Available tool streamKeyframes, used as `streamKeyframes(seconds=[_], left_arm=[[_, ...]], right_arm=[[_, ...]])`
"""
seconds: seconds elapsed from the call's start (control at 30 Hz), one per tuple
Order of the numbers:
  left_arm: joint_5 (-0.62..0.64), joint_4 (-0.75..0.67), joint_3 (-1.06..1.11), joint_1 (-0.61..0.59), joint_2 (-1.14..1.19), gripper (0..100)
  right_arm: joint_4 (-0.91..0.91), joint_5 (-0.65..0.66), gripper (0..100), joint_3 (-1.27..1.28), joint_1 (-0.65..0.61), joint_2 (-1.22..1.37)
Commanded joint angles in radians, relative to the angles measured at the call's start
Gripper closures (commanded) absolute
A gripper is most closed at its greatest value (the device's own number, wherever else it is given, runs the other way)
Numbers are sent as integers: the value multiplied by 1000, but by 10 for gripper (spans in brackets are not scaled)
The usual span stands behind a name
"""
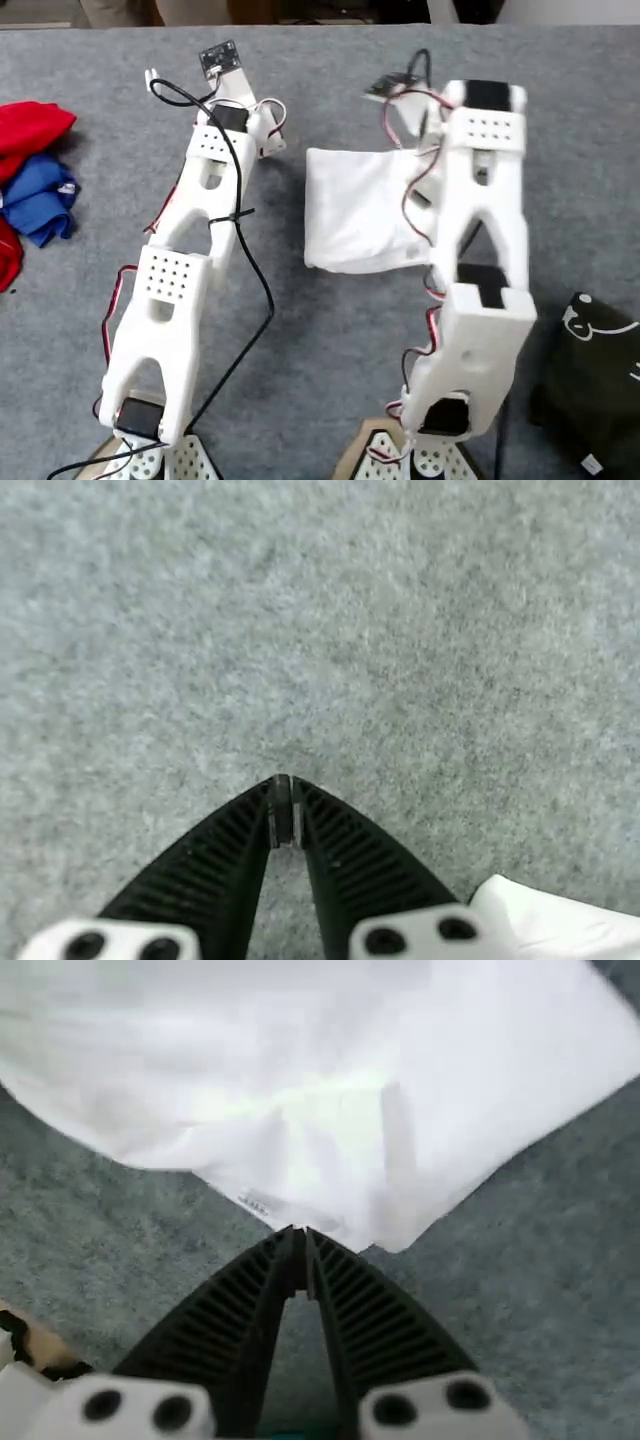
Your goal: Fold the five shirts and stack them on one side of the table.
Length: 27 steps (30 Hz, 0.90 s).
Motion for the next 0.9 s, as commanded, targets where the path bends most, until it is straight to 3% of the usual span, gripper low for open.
streamKeyframes(seconds=[0.0,0.17,0.53,0.87], left_arm=[[-3,0,-52,-2,-16,981],[-3,0,-52,-2,-16,981],[-3,-5,-52,-2,-15,981],[-3,-6,-52,-2,-15,981]], right_arm=[[-153,9,993,-41,-76,-2],[-215,9,993,-127,-91,185],[103,57,993,-389,-7,360],[104,77,993,-162,82,245]])
